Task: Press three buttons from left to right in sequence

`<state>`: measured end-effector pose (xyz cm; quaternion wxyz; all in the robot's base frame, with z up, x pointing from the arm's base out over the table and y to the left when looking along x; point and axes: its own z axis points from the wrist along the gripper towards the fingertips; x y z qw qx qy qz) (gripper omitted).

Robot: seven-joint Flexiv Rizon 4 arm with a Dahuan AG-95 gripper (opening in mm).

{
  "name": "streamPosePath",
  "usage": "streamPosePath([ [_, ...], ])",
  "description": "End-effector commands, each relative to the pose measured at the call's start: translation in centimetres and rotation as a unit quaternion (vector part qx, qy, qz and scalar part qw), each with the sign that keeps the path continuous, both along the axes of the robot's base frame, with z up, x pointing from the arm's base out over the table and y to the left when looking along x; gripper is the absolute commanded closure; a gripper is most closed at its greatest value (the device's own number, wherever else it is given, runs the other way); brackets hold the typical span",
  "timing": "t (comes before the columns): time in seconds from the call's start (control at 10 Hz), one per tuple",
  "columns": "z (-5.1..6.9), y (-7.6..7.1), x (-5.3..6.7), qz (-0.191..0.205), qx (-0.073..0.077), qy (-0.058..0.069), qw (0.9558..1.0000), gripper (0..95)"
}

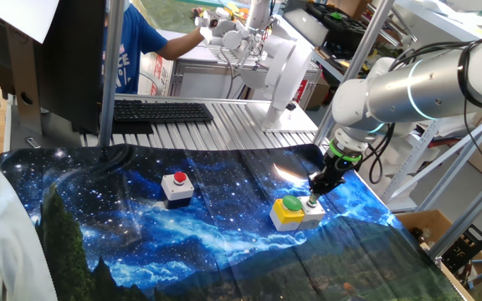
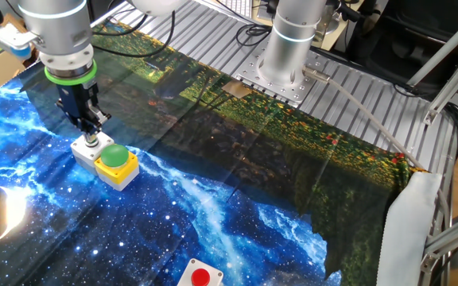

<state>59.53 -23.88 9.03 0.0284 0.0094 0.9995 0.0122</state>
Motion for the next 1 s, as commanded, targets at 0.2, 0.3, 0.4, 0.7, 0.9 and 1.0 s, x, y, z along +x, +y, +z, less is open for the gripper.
streamPosePath([
  [0.2, -0.13, 0.11, 0.04, -0.004, 0.0, 0.001, 1.0, 95.0],
  [0.3, -0.24, 0.23, -0.02, -0.005, 0.0, 0.001, 1.0, 95.0],
  [0.4, -0.47, 0.42, -0.18, -0.009, -0.002, 0.001, 1.0, 95.0],
  [0.7, -0.64, 0.43, -0.26, -0.013, -0.004, 0.001, 0.9999, 95.0],
  [0.9, -0.62, 0.29, -0.25, -0.016, 0.0, 0.001, 0.9999, 95.0],
  [1.0, -0.55, 0.19, -0.21, -0.016, 0.0, 0.003, 0.9999, 95.0],
])
